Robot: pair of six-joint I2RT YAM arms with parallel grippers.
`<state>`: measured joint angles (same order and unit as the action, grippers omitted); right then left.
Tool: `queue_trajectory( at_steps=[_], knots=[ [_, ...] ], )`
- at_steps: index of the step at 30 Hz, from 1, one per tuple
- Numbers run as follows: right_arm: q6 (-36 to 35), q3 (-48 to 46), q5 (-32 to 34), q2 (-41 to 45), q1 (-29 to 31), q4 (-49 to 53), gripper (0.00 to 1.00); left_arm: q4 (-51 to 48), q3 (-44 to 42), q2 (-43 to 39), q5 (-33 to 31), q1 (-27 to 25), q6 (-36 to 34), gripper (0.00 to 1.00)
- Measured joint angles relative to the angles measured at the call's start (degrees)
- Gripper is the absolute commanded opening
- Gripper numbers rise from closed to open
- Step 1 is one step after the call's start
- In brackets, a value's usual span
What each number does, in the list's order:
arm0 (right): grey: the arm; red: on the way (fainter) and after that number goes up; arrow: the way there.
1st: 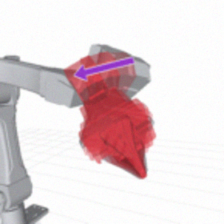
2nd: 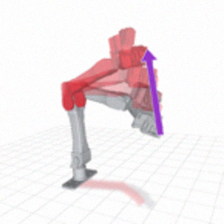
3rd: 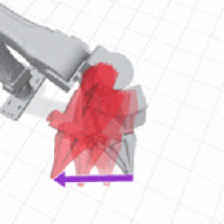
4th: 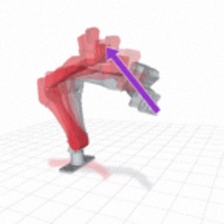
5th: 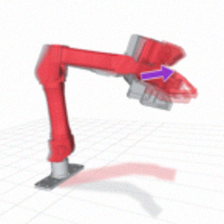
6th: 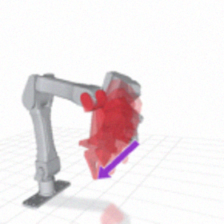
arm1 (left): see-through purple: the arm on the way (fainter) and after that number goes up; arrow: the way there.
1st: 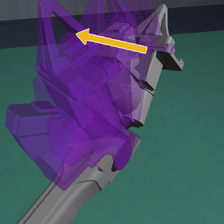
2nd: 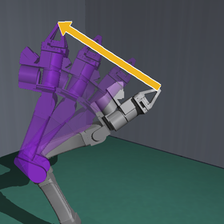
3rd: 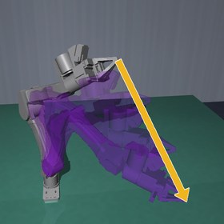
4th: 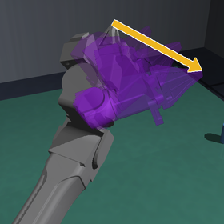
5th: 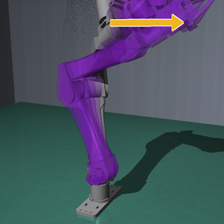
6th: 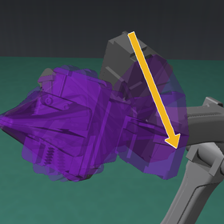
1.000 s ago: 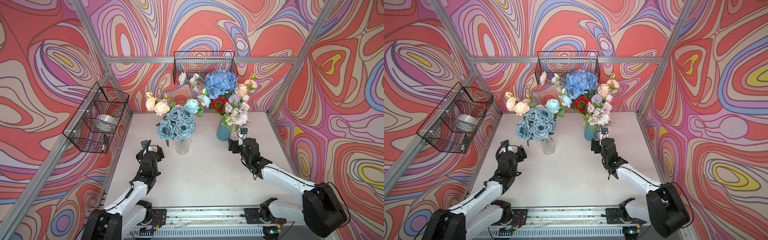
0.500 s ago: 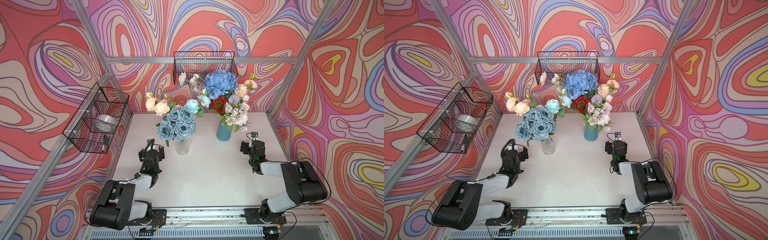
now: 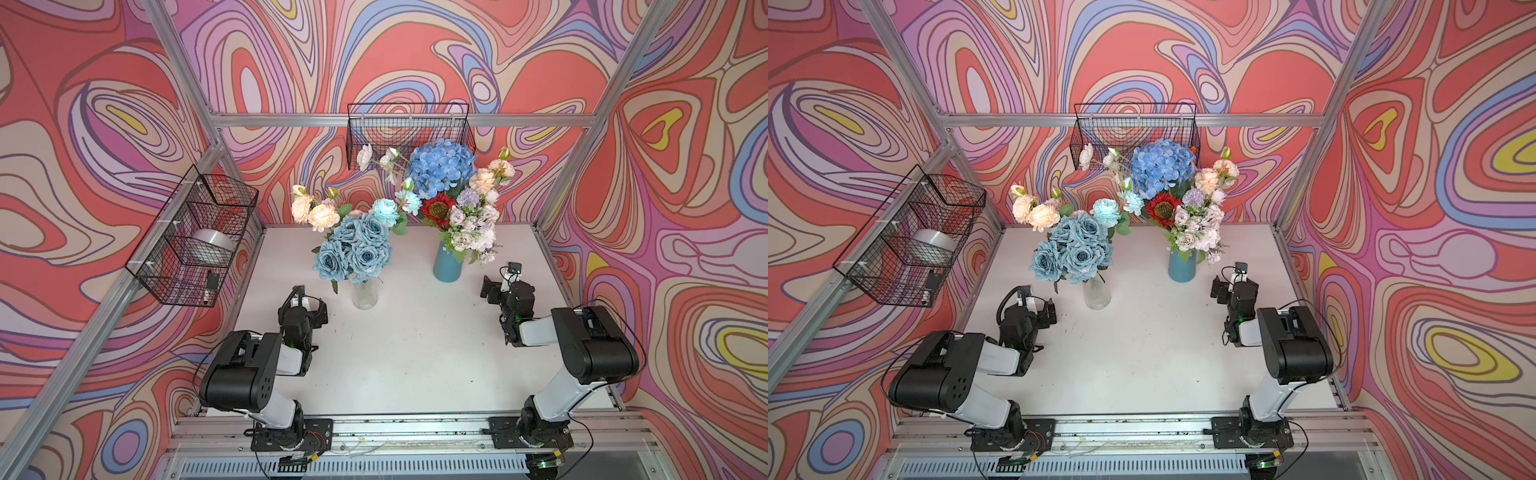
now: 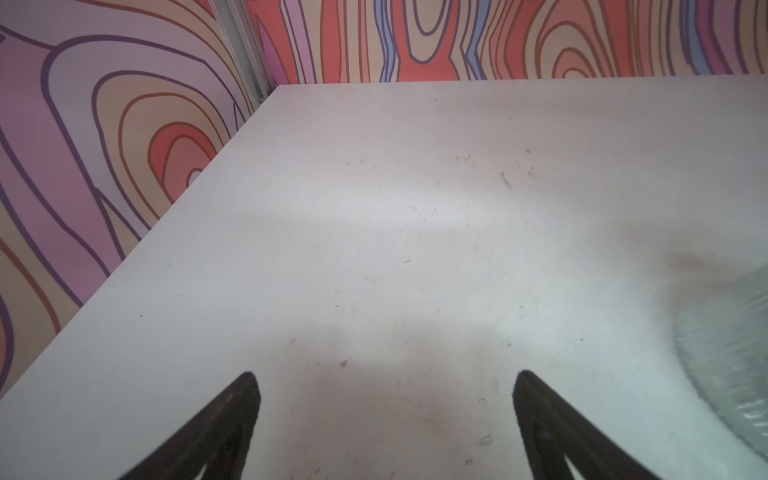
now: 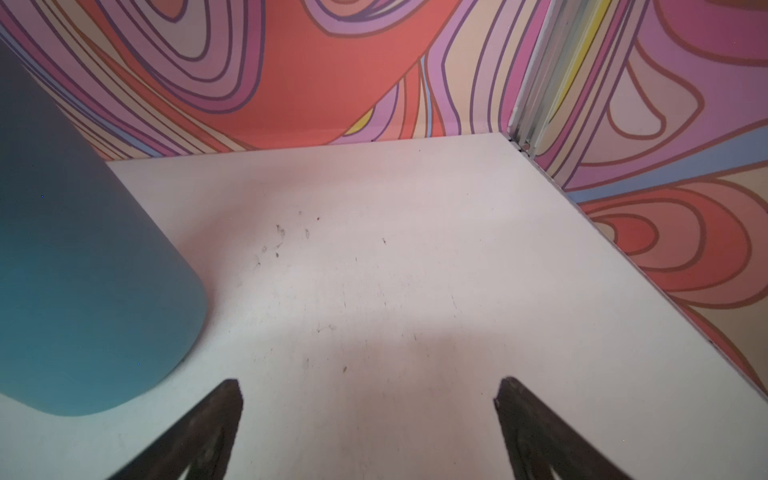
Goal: Arrange the flowers into the vase
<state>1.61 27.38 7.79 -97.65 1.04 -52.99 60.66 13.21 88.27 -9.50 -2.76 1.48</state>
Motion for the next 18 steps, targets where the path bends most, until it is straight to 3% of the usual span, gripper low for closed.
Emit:
queue_trajectory(
  at_steps=[18],
  knots=[
    [0.0,0.0,0.0,0.0,0.0,-1.3,0.98,-2.6,3.3,-0.1,3.5,0.1,-0.5,1.00]
  ],
)
